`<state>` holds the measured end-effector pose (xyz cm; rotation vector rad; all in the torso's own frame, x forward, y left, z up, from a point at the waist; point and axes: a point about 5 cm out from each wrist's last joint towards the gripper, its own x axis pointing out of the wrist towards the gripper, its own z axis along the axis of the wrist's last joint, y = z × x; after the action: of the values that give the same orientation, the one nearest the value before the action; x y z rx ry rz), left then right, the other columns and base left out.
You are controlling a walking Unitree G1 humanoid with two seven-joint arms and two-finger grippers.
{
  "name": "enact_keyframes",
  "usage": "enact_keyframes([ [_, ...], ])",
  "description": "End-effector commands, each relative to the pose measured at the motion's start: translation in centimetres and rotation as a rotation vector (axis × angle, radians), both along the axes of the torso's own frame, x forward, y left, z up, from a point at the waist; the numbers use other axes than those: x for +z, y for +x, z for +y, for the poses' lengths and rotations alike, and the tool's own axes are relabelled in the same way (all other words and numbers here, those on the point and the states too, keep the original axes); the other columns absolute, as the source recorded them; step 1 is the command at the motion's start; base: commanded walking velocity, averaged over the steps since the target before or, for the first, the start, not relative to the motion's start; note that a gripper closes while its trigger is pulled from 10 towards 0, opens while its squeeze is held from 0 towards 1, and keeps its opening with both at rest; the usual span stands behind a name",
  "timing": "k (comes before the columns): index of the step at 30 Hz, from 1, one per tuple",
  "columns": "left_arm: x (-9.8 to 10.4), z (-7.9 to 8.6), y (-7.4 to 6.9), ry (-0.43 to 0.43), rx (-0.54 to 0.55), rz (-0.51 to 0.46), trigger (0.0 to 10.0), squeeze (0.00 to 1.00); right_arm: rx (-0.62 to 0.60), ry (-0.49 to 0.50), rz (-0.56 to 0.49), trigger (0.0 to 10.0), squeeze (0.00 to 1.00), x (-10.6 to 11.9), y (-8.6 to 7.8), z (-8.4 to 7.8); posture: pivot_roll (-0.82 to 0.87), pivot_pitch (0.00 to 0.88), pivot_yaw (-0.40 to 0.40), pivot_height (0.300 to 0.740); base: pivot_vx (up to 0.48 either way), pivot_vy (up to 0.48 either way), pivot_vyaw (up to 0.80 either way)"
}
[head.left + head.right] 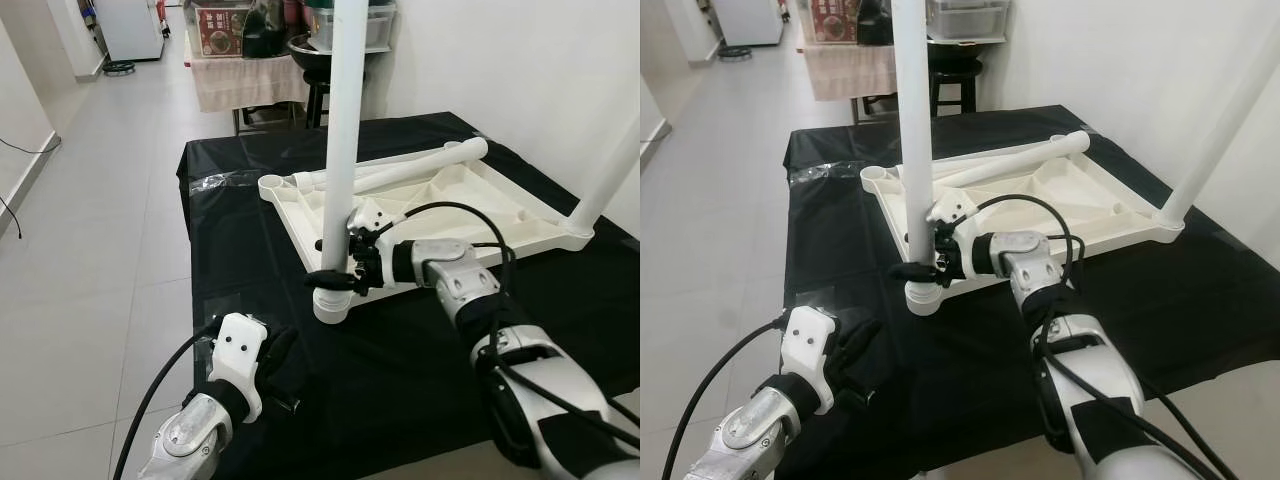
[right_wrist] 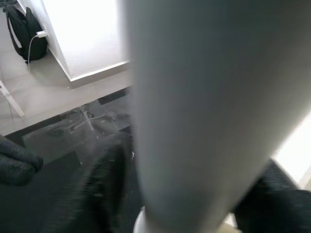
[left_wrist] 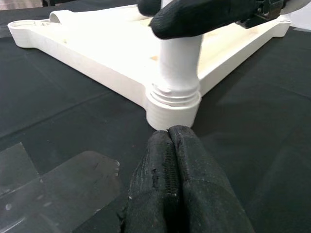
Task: Building children table
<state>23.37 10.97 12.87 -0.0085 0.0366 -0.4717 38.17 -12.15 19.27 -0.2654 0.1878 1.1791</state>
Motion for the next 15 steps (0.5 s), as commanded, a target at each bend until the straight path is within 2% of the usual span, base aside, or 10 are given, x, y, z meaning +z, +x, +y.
enact_keyframes([
  [1, -0.4, -0.1, -0.2, 0.004, -0.005, 0.024, 10.0, 0.0, 0.052, 0.01, 0.016, 0.0, 0.0, -0.3, -0.3, 0.4, 0.05, 0.028, -0.05, 0.74, 0.0, 0.0, 0.0],
  [7, -0.3, -0.1, -0.3, 0.003, -0.005, 0.024, 10.0, 0.0, -0.02, 0.052, -0.024, 0.0, 0.0, -1.7, -0.6, -0.9, 0.05, 0.046, -0.05, 0.74, 0.0, 0.0, 0.0],
  [8, -0.3, 0.1, -0.4, 0.004, -0.006, 0.024, 10.0, 0.0, -0.127, 0.029, -0.04, 0.0, 0.0, -2.6, -0.6, -1.3, 0.05, 0.054, -0.05, 0.74, 0.0, 0.0, 0.0],
  [9, -0.3, 0.1, -0.4, 0.004, -0.006, 0.024, 10.0, 0.0, -0.127, 0.029, -0.04, 0.0, 0.0, -2.6, -0.6, -1.3, 0.05, 0.054, -0.05, 0.74, 0.0, 0.0, 0.0],
  [10, -0.3, 0.1, -0.4, 0.004, -0.006, 0.024, 10.0, 0.0, -0.187, 0.004, -0.05, 0.0, 0.0, -3.1, -0.5, -1.5, 0.05, 0.054, -0.05, 0.74, 0.0, 0.0, 0.0],
  [11, -0.3, 0.2, -0.4, 0.01, -0.008, 0.023, 10.0, 0.0, -0.371, -0.015, -0.03, 0.0, 0.0, -4.3, -0.3, -1.2, 0.05, 0.056, -0.047, 0.74, 0.0, 0.0, 0.0],
  [12, -0.2, 0.4, -0.5, 0.02, -0.011, 0.022, 10.0, 0.0, -0.758, 0.023, 0.012, 0.0, 0.0, -6.7, -1.5, 0.3, 0.05, 0.066, -0.053, 0.74, 0.0, 0.0, 0.0],
  [13, -0.2, 0.5, -0.6, 0.022, -0.012, 0.021, 10.0, 0.0, -0.965, 0.053, 0.045, 0.0, 0.0, -7.6, -2.9, 0.3, 0.05, 0.066, -0.053, 0.74, 0.0, 0.0, 0.0],
  [15, -0.2, 0.5, -0.6, 0.022, -0.012, 0.021, 10.0, 0.0, -0.965, 0.053, 0.045, 0.0, 0.0, -7.6, -2.9, 0.3, 0.05, 0.066, -0.053, 0.74, 0.0, 0.0, 0.0],
])
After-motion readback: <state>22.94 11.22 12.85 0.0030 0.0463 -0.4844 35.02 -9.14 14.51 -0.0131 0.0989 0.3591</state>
